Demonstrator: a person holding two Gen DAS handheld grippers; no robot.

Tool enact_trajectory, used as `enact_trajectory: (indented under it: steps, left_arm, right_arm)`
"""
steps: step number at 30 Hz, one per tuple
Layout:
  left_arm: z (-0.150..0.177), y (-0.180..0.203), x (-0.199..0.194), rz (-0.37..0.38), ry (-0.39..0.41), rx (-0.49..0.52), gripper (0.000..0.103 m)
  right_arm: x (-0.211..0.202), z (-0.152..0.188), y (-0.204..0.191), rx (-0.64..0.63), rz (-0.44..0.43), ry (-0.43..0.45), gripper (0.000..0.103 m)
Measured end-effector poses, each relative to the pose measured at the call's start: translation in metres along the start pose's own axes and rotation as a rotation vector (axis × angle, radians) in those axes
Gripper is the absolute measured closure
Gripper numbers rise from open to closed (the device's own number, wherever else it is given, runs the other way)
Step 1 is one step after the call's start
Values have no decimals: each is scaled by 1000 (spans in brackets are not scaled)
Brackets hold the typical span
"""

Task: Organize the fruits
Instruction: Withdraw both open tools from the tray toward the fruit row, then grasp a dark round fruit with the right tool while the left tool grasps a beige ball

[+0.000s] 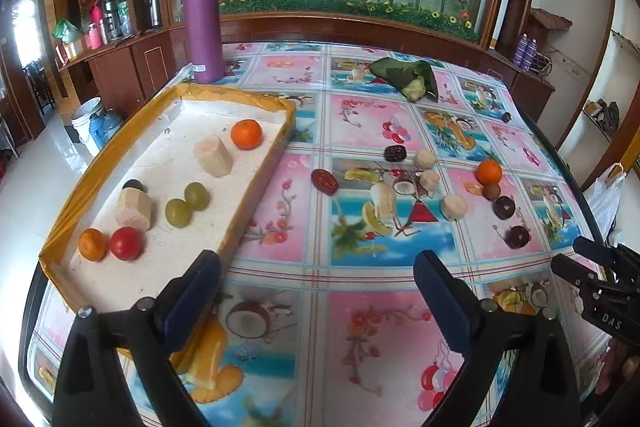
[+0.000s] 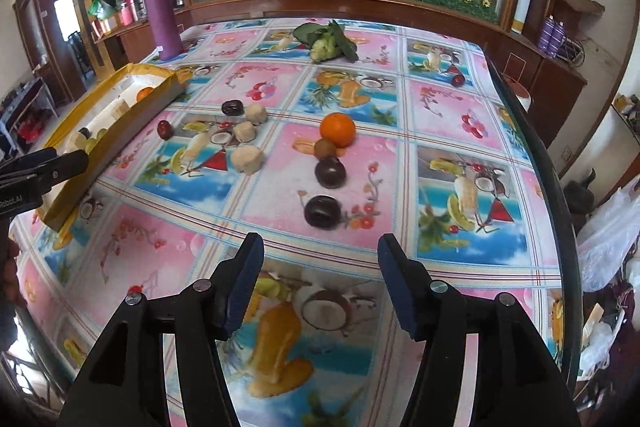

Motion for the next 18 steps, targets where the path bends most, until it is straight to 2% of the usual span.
enact_trajectory:
  steps: [4, 14, 17, 18]
  left_arm:
    - [4, 18, 4, 14, -28, 32, 4]
    - [9, 41, 10, 6, -65, 82, 4]
    - [7, 42, 15, 8, -72, 74, 4]
    - [6, 43, 17, 12, -74, 70, 4]
  right_arm:
    - [12, -4, 17, 31, -9, -19, 44]
    - [56, -12, 5, -21, -54, -71, 44]
    - [61, -14, 5, -27, -77, -73, 53]
    - [63, -14, 4, -36, -76, -78, 62]
Point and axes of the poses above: each gripper's, at about its wrist camera, not at the fingertips, and x roughly the way its jaws point, y to its right, z to its underside, the point moved 3 cm from there along x, roughly the way its jaws point, and after that the axes turned 11 degrees about x, right-handed, at the moved point
